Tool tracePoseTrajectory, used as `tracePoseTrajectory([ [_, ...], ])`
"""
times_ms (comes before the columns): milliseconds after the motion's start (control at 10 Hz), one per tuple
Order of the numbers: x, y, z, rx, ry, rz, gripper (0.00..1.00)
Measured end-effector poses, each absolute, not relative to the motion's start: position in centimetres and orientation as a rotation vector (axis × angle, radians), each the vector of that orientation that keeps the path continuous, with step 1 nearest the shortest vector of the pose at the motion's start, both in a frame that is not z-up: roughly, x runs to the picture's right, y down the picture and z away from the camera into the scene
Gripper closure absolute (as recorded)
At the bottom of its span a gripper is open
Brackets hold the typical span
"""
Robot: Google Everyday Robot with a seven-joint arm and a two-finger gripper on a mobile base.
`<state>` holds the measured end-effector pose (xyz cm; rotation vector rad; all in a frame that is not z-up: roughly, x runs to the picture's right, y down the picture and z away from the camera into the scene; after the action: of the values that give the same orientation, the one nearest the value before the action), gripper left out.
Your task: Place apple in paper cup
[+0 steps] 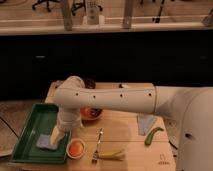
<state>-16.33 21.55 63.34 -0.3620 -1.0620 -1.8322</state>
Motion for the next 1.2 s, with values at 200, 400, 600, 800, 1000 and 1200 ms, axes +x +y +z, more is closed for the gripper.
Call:
tracePoseTrajectory([
  [200, -16.2, 21.5, 63.5, -0.370, -1.070, -1.841, 0.20],
  [400, -16.0, 21.4, 63.9, -0.379, -1.082, -1.836, 0.20],
  [600, -15.6, 21.4, 65.0, -0.380, -1.096, -1.826, 0.20],
  [800, -15.2, 21.3, 65.8, -0.378, -1.103, -1.815, 0.20],
  [1000, -15.2, 21.3, 65.8, -0.378, -1.103, -1.814, 0.20],
  [1200, -15.3, 21.3, 65.8, -0.376, -1.104, -1.814, 0.20],
])
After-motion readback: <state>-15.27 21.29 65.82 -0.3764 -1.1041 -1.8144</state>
